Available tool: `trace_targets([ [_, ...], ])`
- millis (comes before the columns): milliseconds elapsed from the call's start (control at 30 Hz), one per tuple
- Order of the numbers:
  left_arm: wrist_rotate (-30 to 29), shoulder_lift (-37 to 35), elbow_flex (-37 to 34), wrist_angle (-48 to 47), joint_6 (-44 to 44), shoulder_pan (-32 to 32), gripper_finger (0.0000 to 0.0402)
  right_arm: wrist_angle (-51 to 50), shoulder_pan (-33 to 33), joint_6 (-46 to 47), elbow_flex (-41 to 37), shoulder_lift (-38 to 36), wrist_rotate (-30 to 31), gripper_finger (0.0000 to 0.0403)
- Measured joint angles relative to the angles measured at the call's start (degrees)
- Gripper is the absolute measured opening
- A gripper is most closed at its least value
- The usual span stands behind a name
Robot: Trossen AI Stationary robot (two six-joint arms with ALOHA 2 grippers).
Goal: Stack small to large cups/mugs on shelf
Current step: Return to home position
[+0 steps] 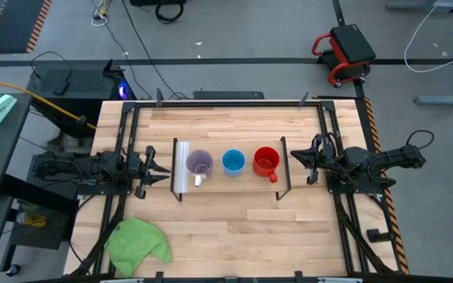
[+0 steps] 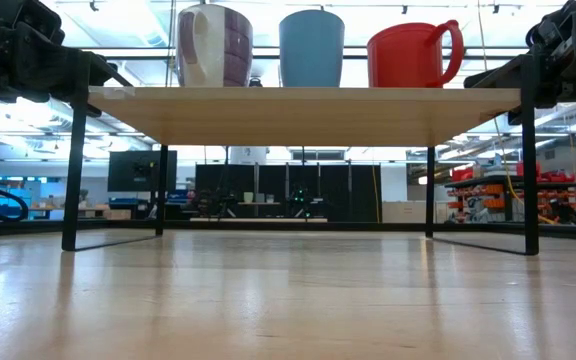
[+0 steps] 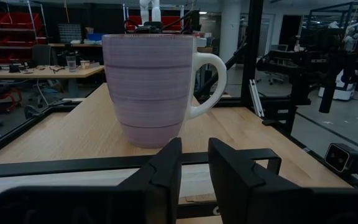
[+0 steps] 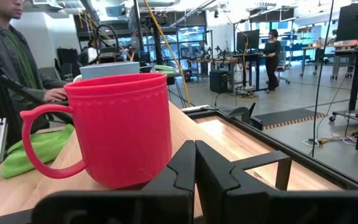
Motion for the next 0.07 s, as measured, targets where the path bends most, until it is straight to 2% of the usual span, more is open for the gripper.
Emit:
trace_targets([
  [67, 0.02, 0.0, 0.0, -0.01, 0.0, 0.0, 0.0088, 0.0, 0.0, 0.0, 0.0, 0.0, 0.0, 0.0015],
])
